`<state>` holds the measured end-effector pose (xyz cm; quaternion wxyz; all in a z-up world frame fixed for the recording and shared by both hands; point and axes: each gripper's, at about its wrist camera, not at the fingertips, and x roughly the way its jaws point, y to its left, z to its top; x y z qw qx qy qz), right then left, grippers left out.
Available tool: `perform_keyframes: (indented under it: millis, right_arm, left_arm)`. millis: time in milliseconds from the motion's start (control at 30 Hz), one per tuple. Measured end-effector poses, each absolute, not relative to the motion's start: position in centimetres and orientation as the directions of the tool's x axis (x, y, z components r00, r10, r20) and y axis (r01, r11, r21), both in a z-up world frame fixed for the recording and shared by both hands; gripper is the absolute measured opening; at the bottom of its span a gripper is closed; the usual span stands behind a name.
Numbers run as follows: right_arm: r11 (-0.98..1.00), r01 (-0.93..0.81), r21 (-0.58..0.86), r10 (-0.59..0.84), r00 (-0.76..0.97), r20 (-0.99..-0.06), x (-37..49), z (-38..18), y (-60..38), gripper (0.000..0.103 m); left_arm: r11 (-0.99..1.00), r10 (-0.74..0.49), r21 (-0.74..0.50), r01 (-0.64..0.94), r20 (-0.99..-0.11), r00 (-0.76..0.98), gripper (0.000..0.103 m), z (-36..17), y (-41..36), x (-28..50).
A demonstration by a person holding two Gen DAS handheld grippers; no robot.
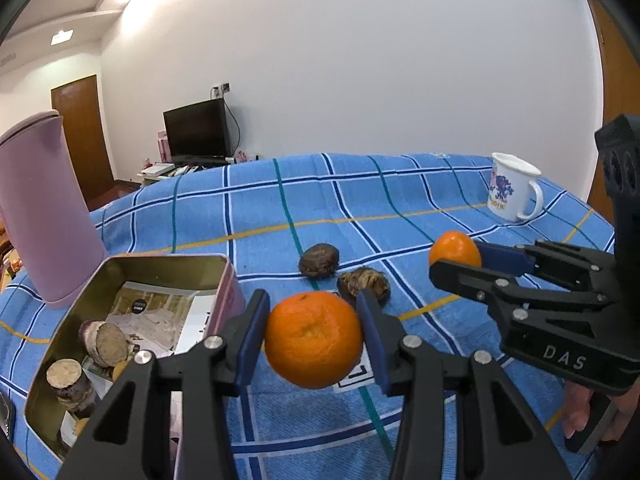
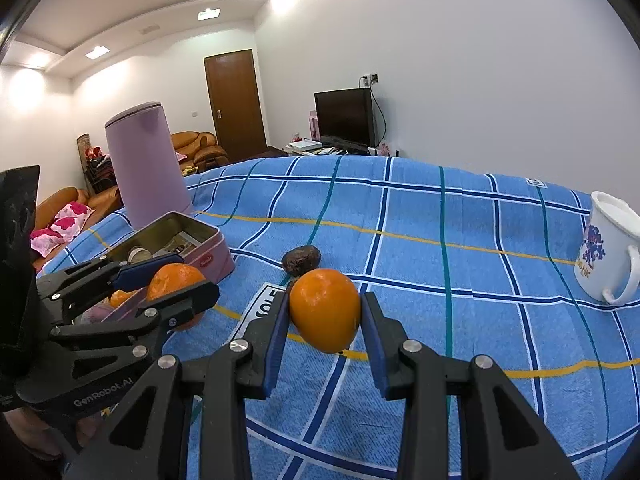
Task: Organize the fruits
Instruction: 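Lift both oranges and carry them toward the pink tin box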
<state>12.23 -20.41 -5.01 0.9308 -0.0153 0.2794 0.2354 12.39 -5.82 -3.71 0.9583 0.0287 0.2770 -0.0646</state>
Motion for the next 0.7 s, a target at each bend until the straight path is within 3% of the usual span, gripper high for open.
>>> perform_keyframes:
  millis: [700]
  right_arm:
    - [0.886, -0.457, 0.081, 0.439, 0.767, -0.469, 10.6, -4.3, -20.4, 0.038]
  left_arm:
    - [0.994, -0.073, 0.034, 0.1, -0.462, 0.884, 0.047, -2.9, -5.6, 10.8]
